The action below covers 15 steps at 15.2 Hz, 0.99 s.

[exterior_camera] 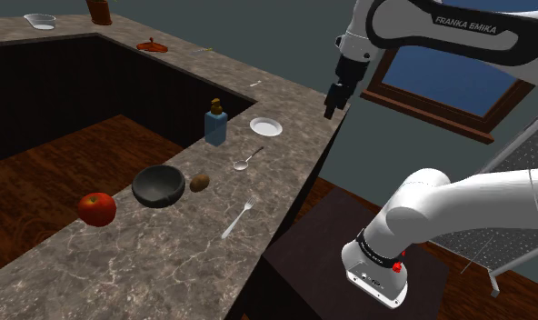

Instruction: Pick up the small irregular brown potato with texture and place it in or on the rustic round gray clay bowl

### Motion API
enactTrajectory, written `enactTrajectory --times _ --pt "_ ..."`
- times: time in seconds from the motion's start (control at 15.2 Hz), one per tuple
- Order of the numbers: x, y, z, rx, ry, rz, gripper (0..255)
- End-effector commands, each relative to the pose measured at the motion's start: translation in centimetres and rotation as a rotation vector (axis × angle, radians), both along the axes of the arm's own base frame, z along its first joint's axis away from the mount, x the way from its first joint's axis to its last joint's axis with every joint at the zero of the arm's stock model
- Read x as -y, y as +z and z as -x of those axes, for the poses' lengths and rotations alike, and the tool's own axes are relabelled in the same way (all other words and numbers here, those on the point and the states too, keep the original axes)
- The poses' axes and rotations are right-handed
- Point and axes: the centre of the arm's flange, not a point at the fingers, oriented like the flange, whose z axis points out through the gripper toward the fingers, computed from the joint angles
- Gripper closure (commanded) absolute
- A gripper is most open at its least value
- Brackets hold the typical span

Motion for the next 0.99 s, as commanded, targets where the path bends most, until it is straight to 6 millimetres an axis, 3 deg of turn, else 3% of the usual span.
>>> enactTrajectory --times 0.0,0.46,0.92 --pt "0.0 0.0 0.0 0.000 0.000 0.000 0" --pt "-0.3 -6.7 -6.1 0.018 0.195 -0.008 0" --pt "-1.8 -13.2 -12.1 0.036 0.389 -0.017 0"
